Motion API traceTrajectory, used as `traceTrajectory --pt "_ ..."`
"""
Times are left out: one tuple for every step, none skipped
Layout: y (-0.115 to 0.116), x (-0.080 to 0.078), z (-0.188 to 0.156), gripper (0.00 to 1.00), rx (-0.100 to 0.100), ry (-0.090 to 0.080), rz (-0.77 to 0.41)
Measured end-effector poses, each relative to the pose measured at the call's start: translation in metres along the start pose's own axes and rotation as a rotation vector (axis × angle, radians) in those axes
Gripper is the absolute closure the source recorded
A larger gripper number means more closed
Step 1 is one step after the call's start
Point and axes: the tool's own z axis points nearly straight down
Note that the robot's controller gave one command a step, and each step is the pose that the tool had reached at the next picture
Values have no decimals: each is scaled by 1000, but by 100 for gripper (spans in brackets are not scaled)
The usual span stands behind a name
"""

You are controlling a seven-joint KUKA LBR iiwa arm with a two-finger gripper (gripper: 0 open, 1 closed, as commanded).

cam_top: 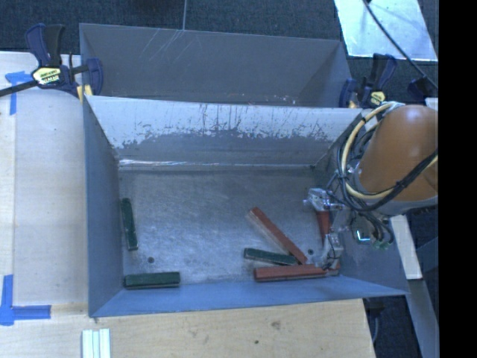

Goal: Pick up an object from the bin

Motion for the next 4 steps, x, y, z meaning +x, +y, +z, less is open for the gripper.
traceTrajectory --pt "51 -5 79 0 -2 0 -21" --pt "48 -6 73 100 0 1 -18" --pt "55 -7 -46 100 2 -15 -73" --pt "53 -24 -143 100 3 -15 -314"
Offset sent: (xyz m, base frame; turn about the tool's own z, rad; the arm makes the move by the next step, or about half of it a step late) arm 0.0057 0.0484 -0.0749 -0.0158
